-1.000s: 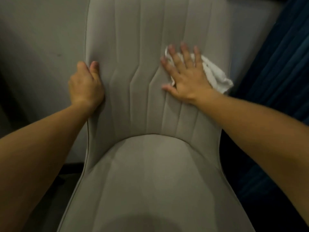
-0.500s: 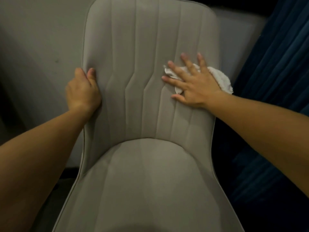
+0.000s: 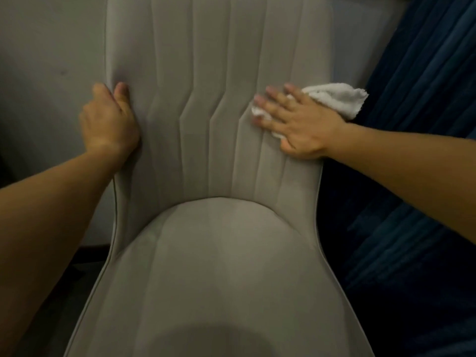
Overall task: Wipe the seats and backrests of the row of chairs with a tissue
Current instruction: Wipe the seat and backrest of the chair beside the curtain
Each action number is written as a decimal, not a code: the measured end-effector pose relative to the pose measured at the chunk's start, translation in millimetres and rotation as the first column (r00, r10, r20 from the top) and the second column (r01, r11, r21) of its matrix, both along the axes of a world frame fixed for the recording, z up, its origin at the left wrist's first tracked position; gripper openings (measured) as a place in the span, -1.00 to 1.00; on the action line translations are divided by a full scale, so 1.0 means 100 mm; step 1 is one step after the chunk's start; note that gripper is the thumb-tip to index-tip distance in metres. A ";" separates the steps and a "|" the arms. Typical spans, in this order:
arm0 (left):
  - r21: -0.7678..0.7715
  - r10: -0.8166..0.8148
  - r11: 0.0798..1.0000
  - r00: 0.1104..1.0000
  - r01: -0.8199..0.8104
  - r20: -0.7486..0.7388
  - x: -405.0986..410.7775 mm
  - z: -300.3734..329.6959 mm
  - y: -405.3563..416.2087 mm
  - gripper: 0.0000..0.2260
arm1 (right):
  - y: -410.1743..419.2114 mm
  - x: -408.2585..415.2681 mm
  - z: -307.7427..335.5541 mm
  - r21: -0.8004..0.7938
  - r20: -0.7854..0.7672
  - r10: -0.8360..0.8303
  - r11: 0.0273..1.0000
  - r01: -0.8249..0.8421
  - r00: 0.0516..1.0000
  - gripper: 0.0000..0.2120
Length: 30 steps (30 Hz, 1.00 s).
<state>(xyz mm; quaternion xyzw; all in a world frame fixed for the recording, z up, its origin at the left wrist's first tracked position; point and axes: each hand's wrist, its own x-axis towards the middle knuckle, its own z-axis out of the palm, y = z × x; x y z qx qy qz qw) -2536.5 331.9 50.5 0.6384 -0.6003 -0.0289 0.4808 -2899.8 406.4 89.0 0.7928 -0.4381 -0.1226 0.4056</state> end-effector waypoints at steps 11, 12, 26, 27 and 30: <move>0.009 -0.004 1.000 1.000 0.004 -0.001 0.00 0.04 0.06 -0.54 | 0.41 -0.13 -0.93 0.445 -0.332 0.202 0.895 -0.035 0.921 -0.36; 0.012 -0.008 1.000 1.000 0.008 -0.001 0.00 0.04 0.06 -0.54 | 0.43 -0.10 -1.05 0.459 -0.361 0.182 0.888 0.005 0.915 -0.37; -0.030 -0.006 1.000 1.000 0.006 0.000 0.02 -0.01 -0.02 -0.57 | 0.58 0.00 -1.20 0.203 -0.243 0.098 0.978 -0.049 0.965 -0.46; -0.026 -0.007 1.000 1.000 0.007 -0.004 0.02 0.00 -0.02 -0.57 | 0.59 -0.02 -1.21 0.198 -0.256 0.083 0.980 -0.032 0.963 -0.48; 0.004 -0.001 1.000 1.000 0.002 -0.026 0.01 0.03 0.01 -0.57 | 0.61 -0.11 -1.27 0.155 -0.246 0.045 0.988 -0.007 0.968 -0.47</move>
